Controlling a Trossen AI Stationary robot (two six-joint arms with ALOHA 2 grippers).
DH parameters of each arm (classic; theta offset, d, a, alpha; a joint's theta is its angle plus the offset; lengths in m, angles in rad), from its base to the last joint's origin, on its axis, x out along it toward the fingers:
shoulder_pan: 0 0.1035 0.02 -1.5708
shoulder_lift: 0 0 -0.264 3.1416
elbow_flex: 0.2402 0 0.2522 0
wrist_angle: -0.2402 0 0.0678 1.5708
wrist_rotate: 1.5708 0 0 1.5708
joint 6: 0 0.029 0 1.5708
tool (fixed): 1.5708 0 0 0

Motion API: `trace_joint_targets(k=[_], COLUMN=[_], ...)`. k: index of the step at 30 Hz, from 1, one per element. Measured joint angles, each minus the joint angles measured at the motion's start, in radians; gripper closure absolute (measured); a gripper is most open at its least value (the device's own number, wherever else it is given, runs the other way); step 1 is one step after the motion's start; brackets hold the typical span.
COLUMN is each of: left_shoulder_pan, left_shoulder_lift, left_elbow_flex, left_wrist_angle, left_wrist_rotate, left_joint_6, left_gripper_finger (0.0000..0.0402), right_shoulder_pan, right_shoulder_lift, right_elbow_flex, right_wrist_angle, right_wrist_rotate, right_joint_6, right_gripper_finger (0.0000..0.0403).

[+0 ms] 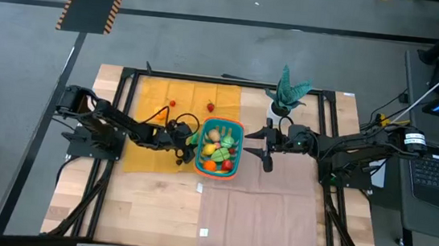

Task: Pick and placing Produce into tupperware
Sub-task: Put the pea into the basket

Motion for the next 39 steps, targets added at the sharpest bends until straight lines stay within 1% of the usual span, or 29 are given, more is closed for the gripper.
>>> trace_joint_targets(k=[9,15,26,33,39], left_shoulder_pan=[0.017,0.044,0.045,0.045,0.045], left_shoulder_lift=[0.0,0.0,-0.001,-0.001,-0.001], left_elbow_flex=[0.0,0.0,0.0,0.0,0.0], left_wrist_angle=[0.0,-0.011,-0.029,-0.026,-0.026], left_wrist_rotate=[-0.01,-0.01,-0.009,0.051,0.072], left_joint_6=[0.049,0.049,0.055,0.054,0.054], left_gripper_finger=[0.0151,0.0164,0.0192,0.0208,0.0225], right_shoulder_pan=[0.0,0.0,0.0,0.0,0.0], right_shoulder_lift=[0.0,0.0,0.0,0.0,0.0], right_elbow_flex=[0.0,0.0,0.0,0.0,0.0], right_wrist_angle=[0.0,0.0,0.0,0.0,0.0], right_wrist_rotate=[0.0,0.0,0.0,0.0,0.0], right_joint_6=[0.002,0.002,0.0,0.0,0.001], right_gripper_finger=[0.0178,0.0178,0.0178,0.0178,0.0178])
